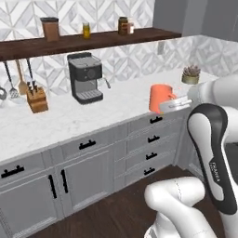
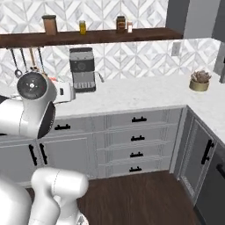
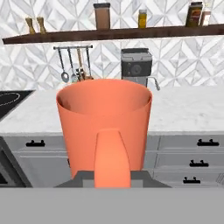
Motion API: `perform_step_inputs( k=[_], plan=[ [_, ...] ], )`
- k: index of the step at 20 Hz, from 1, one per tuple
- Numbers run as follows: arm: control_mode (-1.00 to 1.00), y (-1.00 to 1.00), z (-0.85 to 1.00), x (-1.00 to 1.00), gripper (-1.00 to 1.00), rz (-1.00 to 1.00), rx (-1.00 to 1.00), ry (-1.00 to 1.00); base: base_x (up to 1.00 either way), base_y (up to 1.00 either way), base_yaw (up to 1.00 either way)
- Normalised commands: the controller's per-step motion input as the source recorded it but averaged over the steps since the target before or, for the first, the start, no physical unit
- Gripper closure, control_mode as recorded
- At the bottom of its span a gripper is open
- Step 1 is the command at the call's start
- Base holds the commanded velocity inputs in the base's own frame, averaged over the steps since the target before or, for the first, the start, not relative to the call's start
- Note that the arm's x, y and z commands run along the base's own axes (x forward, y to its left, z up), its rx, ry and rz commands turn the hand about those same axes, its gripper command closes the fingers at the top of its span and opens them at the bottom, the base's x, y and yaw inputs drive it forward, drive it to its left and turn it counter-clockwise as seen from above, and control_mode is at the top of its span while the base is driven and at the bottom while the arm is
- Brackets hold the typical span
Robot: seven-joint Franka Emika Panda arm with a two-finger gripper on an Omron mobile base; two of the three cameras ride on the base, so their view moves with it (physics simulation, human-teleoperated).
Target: Gather all objects into one cabinet and sort the glasses and bowls to opposite sides.
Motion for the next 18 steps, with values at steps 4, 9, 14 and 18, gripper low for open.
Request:
perform_step_inputs(
  k=[4,9,14,18],
  plan=[
    [1.00,0.00,0.00,0.00,1.00,0.00,0.00,0.00,-0.82,0.33,-0.80],
    [1.00,0.00,0.00,0.00,1.00,0.00,0.00,0.00,-0.53,0.17,-0.85],
    [1.00,0.00,0.00,0.00,1.00,0.00,0.00,0.00,0.03,-0.19,-0.82],
    [1.00,0.00,0.00,0.00,1.00,0.00,0.00,0.00,0.35,-0.13,-0.73]
  ],
)
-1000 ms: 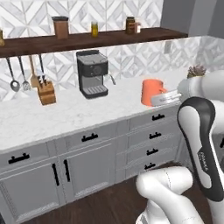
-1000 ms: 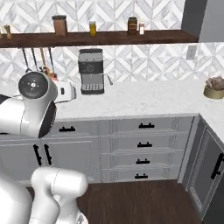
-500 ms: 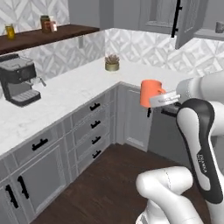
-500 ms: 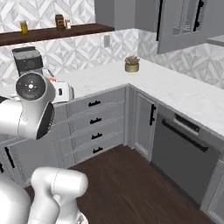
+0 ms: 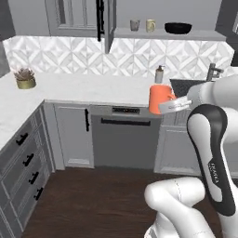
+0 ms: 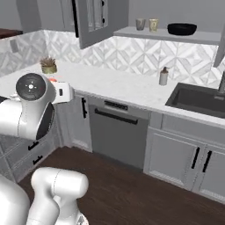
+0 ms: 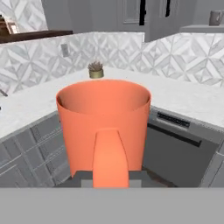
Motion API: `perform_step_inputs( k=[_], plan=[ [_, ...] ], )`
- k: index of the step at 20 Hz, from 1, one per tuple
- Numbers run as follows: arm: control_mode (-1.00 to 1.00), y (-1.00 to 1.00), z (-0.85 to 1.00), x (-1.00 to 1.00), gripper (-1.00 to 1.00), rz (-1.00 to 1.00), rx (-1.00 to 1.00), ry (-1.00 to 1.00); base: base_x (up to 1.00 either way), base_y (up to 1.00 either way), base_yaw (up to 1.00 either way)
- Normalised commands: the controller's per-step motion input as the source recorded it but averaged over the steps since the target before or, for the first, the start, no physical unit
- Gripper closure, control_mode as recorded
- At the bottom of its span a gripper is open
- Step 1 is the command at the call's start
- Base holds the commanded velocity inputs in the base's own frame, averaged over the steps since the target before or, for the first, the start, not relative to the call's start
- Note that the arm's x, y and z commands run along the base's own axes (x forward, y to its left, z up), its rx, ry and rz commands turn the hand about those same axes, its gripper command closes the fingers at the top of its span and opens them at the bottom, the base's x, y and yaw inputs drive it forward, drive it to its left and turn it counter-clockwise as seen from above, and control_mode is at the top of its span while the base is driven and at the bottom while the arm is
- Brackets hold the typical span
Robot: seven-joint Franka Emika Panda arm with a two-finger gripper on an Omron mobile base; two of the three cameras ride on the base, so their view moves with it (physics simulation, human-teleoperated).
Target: Gather all objects into one cabinet and sort the glasses and bowls to opposite sides.
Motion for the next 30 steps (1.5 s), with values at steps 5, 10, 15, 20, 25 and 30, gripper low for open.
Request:
perform_step_inputs(
  k=[5,10,15,20,25,30],
  plan=[
    [1.00,0.00,0.00,0.00,1.00,0.00,0.00,0.00,0.81,-0.08,-0.57],
    [1.00,0.00,0.00,0.00,1.00,0.00,0.00,0.00,1.00,0.01,-0.25],
    [1.00,0.00,0.00,0.00,1.00,0.00,0.00,0.00,0.69,0.25,0.01],
    [1.00,0.00,0.00,0.00,1.00,0.00,0.00,0.00,0.66,0.18,0.00],
    [1.00,0.00,0.00,0.00,1.00,0.00,0.00,0.00,0.74,0.34,0.00],
    [1.00,0.00,0.00,0.00,1.00,0.00,0.00,0.00,0.42,0.39,0.00]
  ],
)
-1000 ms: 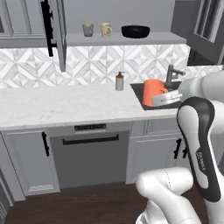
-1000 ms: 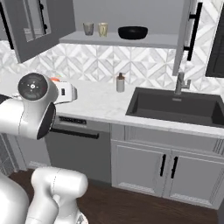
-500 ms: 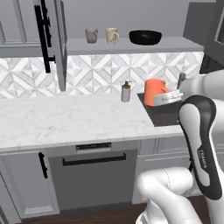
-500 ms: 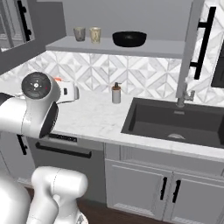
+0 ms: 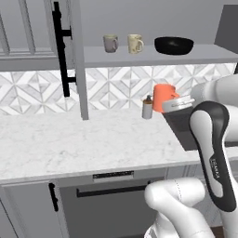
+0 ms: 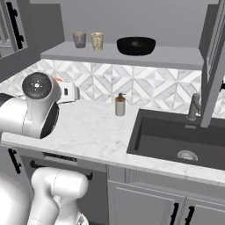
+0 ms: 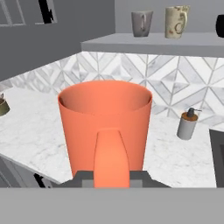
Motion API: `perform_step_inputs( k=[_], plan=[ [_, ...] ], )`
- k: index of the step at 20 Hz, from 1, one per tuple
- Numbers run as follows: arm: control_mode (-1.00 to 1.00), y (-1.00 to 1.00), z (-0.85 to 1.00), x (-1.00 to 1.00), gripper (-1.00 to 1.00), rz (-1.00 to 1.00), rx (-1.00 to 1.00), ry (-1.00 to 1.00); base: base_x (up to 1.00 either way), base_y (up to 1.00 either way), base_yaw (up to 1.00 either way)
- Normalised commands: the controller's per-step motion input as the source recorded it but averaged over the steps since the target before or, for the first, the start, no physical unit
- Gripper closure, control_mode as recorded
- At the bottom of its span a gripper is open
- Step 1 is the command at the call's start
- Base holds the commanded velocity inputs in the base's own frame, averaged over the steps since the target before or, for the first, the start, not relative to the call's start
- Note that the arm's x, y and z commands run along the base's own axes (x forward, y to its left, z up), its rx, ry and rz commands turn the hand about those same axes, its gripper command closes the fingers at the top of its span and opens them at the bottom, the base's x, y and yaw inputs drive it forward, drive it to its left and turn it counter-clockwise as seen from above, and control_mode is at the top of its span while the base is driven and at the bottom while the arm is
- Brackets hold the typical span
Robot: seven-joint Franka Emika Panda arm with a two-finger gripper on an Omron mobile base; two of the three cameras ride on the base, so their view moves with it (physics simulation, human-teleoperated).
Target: Gather all objects into one cabinet and sort the glasses and bowls to opposite sides.
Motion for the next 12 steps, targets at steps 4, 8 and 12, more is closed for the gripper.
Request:
perform_step_inputs(
  k=[4,8,12],
  plan=[
    [1.00,0.00,0.00,0.00,1.00,0.00,0.00,0.00,0.09,0.14,0.00],
    [1.00,0.00,0.00,0.00,1.00,0.00,0.00,0.00,0.32,0.11,0.00],
    [1.00,0.00,0.00,0.00,1.00,0.00,0.00,0.00,0.18,0.02,0.00]
  ],
)
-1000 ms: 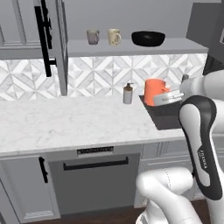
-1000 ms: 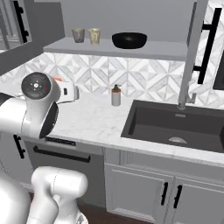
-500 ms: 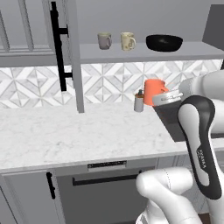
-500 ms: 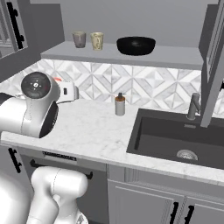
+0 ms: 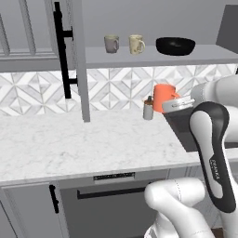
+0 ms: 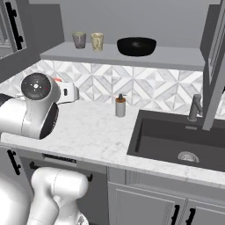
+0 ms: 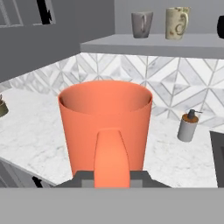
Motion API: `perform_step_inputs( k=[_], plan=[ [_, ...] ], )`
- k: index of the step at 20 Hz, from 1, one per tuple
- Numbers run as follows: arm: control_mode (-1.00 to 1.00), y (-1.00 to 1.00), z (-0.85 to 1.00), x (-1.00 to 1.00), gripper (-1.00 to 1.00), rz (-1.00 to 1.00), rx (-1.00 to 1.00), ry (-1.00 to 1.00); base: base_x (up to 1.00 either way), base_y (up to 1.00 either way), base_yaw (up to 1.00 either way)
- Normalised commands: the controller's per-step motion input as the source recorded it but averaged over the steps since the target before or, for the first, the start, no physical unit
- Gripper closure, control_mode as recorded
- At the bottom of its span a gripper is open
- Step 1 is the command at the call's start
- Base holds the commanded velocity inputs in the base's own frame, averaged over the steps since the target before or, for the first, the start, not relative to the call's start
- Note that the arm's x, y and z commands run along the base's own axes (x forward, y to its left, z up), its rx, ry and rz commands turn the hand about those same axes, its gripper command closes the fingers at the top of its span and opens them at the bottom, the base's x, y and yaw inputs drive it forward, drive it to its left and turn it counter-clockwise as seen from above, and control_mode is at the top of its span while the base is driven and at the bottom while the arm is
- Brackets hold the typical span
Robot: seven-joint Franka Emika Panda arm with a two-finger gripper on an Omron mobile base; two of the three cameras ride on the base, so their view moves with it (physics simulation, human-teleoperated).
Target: Gather all objects into one cabinet and sort the glasses and bowls to opposite sides.
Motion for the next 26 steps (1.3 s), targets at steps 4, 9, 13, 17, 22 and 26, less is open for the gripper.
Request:
perform_step_inputs(
  k=[4,9,13,17,22,26],
  plan=[
    [-1.00,0.16,0.38,0.08,1.00,0.00,0.00,-0.08,0.04,0.04,0.00],
    [-1.00,0.19,0.95,0.25,1.00,0.00,0.00,-0.16,0.00,0.00,0.00],
    [-1.00,0.04,0.72,0.69,1.00,0.00,0.00,-0.07,0.00,0.00,0.00],
    [-1.00,0.02,0.43,0.64,1.00,0.00,0.00,0.00,0.00,0.00,0.00],
    [-1.00,0.19,-0.13,0.63,1.00,0.00,0.00,0.01,0.00,0.00,0.00],
    [-1.00,0.12,-0.23,0.53,1.00,-0.04,0.06,0.00,0.00,0.00,0.00]
  ],
)
